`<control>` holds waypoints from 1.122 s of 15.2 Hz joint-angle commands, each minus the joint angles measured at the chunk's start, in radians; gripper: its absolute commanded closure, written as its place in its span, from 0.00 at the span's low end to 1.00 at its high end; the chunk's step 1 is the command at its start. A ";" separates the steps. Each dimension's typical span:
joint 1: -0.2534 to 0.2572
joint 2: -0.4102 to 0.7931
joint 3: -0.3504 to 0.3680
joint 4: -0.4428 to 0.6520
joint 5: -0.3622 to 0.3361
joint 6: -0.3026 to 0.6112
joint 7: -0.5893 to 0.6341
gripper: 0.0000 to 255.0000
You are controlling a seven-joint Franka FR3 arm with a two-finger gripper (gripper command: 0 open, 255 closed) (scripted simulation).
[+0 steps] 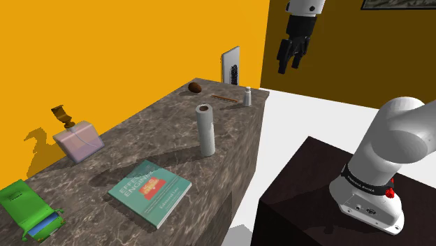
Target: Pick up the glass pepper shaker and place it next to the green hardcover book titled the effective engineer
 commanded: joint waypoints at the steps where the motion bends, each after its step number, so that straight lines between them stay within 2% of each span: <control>1: 0.000 0.000 0.000 0.000 0.000 0.000 0.000 0.00; 9: -0.014 0.235 -0.110 0.037 -0.039 0.191 -0.176 0.00; 17: -0.015 0.520 -0.203 0.168 -0.016 0.336 -0.356 0.00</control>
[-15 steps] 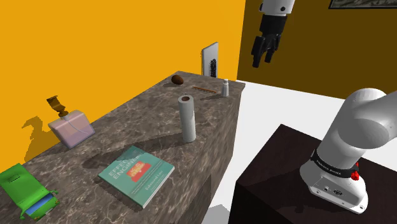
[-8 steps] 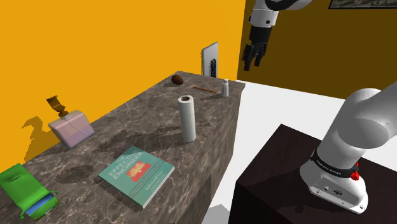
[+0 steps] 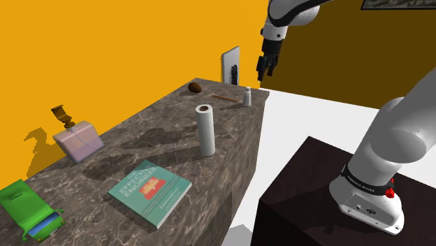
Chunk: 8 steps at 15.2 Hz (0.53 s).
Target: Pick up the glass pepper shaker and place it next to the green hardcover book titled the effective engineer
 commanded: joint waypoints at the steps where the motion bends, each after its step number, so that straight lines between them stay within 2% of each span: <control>1: -0.001 0.083 -0.022 0.045 0.015 0.035 -0.051 0.00; 8: -0.020 0.359 -0.065 0.246 0.095 0.090 -0.212 0.00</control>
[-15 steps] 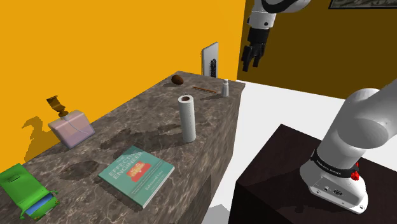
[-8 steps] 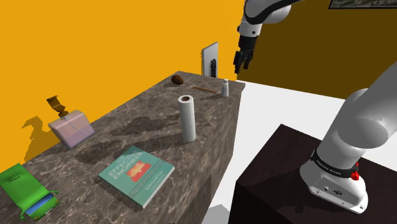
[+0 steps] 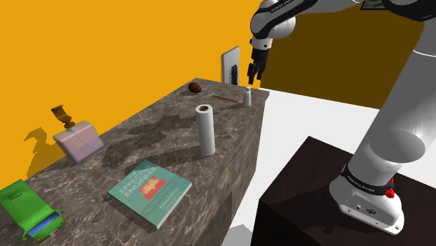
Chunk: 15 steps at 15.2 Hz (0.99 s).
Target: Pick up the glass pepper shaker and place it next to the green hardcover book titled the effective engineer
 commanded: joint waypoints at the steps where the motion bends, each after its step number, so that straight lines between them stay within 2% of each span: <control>1: -0.010 0.083 -0.006 0.074 0.026 0.002 -0.046 0.00; 5: -0.038 0.231 -0.005 0.213 0.072 -0.001 -0.116 0.00; 12: -0.036 0.269 0.003 0.169 0.089 0.080 -0.127 0.00; 15: -0.036 0.273 0.004 0.166 0.091 0.086 -0.128 0.00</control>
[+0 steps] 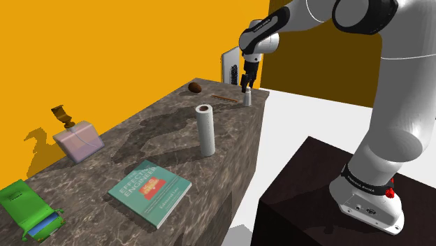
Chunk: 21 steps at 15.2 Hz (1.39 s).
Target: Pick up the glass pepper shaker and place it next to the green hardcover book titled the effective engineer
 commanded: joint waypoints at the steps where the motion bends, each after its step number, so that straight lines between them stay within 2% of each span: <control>1: 0.000 0.001 0.000 -0.001 0.000 0.002 0.000 0.00; 5: 0.000 0.001 0.000 -0.001 0.000 0.002 0.000 0.00; 6: 0.000 0.001 0.000 -0.001 0.000 0.002 0.000 1.00; 15: 0.000 0.001 0.000 -0.001 0.000 0.002 0.000 1.00; 21: 0.002 -0.033 -0.005 0.037 -0.016 -0.067 0.015 1.00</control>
